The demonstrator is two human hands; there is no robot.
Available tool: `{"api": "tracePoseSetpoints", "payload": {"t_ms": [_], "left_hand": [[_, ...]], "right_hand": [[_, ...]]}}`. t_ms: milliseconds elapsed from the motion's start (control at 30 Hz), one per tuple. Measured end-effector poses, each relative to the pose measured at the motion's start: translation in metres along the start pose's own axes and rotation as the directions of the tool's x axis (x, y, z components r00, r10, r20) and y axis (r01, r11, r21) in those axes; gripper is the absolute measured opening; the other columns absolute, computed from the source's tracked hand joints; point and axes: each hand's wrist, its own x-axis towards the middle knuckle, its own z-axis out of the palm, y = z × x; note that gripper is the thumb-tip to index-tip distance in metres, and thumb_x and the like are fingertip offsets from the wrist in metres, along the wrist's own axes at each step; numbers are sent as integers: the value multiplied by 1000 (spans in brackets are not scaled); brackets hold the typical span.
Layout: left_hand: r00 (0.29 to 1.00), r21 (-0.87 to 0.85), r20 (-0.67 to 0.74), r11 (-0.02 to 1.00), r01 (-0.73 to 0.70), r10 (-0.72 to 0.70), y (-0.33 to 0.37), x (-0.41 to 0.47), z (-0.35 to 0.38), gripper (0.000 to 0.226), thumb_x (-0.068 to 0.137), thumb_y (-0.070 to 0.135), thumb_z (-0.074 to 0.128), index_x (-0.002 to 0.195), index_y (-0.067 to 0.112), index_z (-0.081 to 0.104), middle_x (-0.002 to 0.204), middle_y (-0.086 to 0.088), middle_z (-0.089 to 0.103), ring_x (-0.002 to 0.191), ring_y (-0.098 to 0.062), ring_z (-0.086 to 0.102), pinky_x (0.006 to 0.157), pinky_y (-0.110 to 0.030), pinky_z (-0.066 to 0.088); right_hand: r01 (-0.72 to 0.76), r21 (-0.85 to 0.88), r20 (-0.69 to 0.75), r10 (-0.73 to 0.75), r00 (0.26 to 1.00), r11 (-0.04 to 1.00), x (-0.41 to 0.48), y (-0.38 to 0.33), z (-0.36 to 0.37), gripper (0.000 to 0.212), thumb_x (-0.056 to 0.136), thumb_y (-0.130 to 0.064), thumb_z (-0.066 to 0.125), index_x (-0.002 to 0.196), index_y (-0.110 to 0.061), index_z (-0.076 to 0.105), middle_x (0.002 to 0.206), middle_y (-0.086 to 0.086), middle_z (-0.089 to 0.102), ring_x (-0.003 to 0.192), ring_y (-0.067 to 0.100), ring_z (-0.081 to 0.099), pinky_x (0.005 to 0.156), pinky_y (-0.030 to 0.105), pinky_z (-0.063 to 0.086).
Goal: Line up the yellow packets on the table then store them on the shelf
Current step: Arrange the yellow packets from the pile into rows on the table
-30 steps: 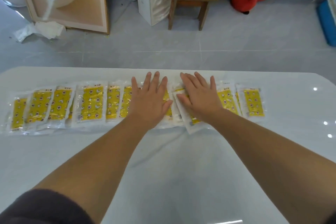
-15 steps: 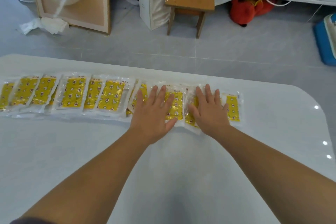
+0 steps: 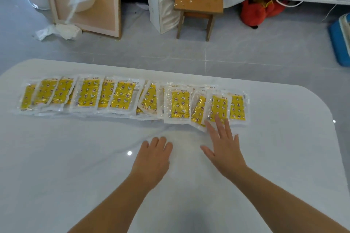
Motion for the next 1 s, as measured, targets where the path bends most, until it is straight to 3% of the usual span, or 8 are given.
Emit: {"api": "tracePoseSetpoints", "payload": {"t_ms": [67, 133, 200, 367, 700, 767, 867, 1000], "left_hand": [[974, -12, 219, 998, 63, -59, 3, -17, 18, 76, 90, 47, 55, 149, 17, 17, 156, -14, 14, 141, -36, 20, 103, -50, 33], [931, -22, 348, 991, 129, -113, 7, -23, 28, 101, 86, 57, 56, 150, 27, -16, 156, -12, -25, 145, -41, -11, 109, -58, 22], [911, -31, 382, 983, 183, -157, 15, -23, 36, 118, 78, 62, 64, 144, 33, -30, 150, -13, -39, 141, -46, -21, 107, -61, 26], [909, 1, 359, 974, 227, -212, 24, -19, 48, 129, 73, 59, 71, 140, 32, -37, 147, -18, -42, 139, -51, -22, 103, -63, 32], [893, -38, 387, 964, 264, -229, 61, -3, 33, 137, 70, 54, 76, 138, 30, -40, 146, -16, -43, 142, -44, -21, 104, -63, 31], [910, -104, 375, 967, 234, -180, 92, 6, 29, 136, 70, 56, 76, 138, 33, -40, 147, -13, -44, 142, -41, -24, 104, -65, 30], [887, -130, 399, 943, 308, -234, 127, 15, 31, 134, 69, 56, 76, 141, 36, -35, 148, -14, -43, 140, -43, -26, 100, -70, 29], [863, -86, 392, 921, 379, -318, 138, 21, 38, 138, 65, 53, 80, 141, 38, -34, 148, -16, -42, 140, -44, -25, 98, -71, 29]], "right_hand": [[-56, -44, 102, 60, 993, 997, -23, 9, 14, 93, 92, -56, 49, 141, -40, -28, 149, -7, -43, 143, 26, -29, 114, 62, 17], [-95, -88, 186, 110, 976, 992, -35, 14, 26, 105, 87, -56, 58, 136, -42, -34, 143, -6, -50, 143, 30, -30, 113, 61, 22], [-105, -103, 224, 126, 966, 989, -39, 13, 36, 113, 82, -54, 66, 139, -46, -31, 141, -7, -51, 144, 33, -26, 110, 61, 28], [-80, -101, 323, 109, 940, 992, -33, 18, 35, 114, 75, -47, 77, 148, -48, -11, 154, -6, -36, 145, 33, -24, 108, 64, 25], [-53, -221, 412, 142, 900, 974, -30, 53, 20, 130, 70, -22, 85, 143, -53, -19, 150, -6, -42, 142, 42, -27, 105, 63, 31], [-18, -223, 403, 109, 909, 975, -30, 58, 20, 130, 70, -24, 85, 142, -54, -20, 150, -7, -41, 142, 42, -26, 103, 61, 36], [62, -216, 426, 37, 904, 974, -27, 67, 18, 129, 71, -25, 84, 143, -55, -18, 151, -8, -40, 142, 43, -24, 96, 53, 48], [219, -184, 521, -94, 848, 958, -19, 93, -7, 117, 72, -29, 83, 150, -49, -2, 156, -7, -30, 145, 40, -17, 105, 60, 37]]}}
